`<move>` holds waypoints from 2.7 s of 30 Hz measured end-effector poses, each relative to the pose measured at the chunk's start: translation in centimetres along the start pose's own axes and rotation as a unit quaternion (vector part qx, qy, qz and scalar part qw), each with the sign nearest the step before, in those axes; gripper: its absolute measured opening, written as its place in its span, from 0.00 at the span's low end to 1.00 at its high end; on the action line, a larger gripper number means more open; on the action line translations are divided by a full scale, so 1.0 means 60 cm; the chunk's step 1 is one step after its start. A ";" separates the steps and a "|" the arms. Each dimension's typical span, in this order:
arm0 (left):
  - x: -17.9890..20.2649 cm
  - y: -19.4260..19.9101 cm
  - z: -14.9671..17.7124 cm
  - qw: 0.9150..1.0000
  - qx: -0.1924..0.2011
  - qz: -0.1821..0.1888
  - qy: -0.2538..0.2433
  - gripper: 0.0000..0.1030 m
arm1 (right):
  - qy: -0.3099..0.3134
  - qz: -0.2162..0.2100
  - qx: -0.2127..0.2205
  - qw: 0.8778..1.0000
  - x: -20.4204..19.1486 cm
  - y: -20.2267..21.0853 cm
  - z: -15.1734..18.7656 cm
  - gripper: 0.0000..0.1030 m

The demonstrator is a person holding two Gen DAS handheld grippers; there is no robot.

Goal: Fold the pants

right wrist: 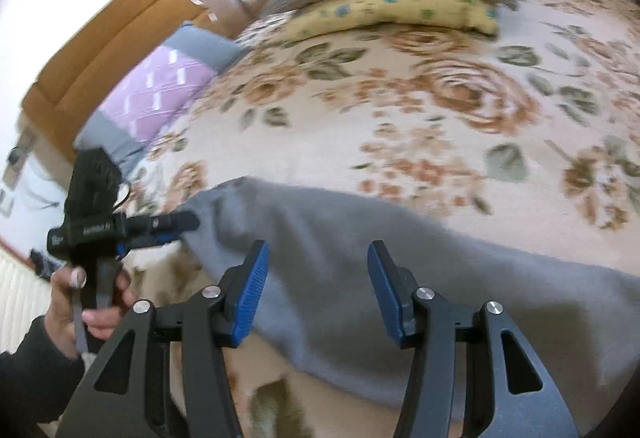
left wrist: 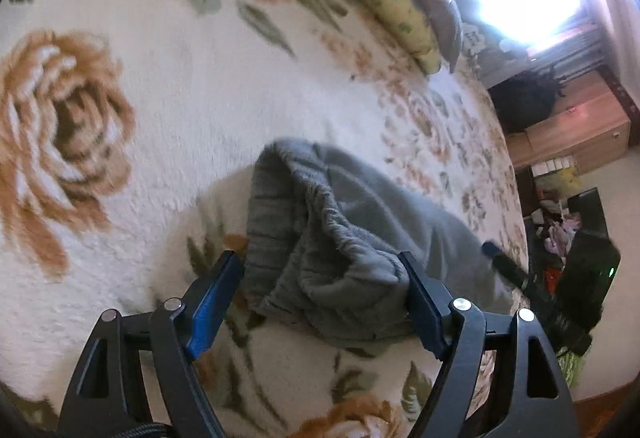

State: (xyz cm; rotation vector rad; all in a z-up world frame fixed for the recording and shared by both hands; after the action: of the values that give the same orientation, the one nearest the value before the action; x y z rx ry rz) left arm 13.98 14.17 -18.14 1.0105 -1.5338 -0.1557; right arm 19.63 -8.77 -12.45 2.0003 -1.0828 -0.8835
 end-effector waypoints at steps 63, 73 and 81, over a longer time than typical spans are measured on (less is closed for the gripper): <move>0.034 0.029 0.054 0.990 0.007 -0.088 -0.113 0.36 | -0.221 0.187 0.008 0.957 0.433 0.170 0.176 0.48; 0.038 0.012 0.059 0.982 -0.004 -0.119 -0.148 0.38 | -0.247 0.239 -0.021 0.939 0.486 0.200 0.195 0.32; 0.042 0.082 0.080 0.981 0.023 -0.129 -0.141 0.56 | -0.181 0.286 0.043 0.940 0.406 0.240 0.126 0.50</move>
State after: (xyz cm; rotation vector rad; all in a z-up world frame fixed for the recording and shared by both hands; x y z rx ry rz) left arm 7.67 13.38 -14.47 1.2640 -1.6610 -0.4653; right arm 17.90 -37.96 -10.59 1.4713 -1.8182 -0.9053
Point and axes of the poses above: each gripper's, at about its wrist camera, not at the fingertips, and y roughly against the way its jaws point, x to its right, z to its underside, the point moved 6 cm from there along -y, roughly the way its jaws point, and after that the axes turned 11 degrees about z, right-handed, at the moved point
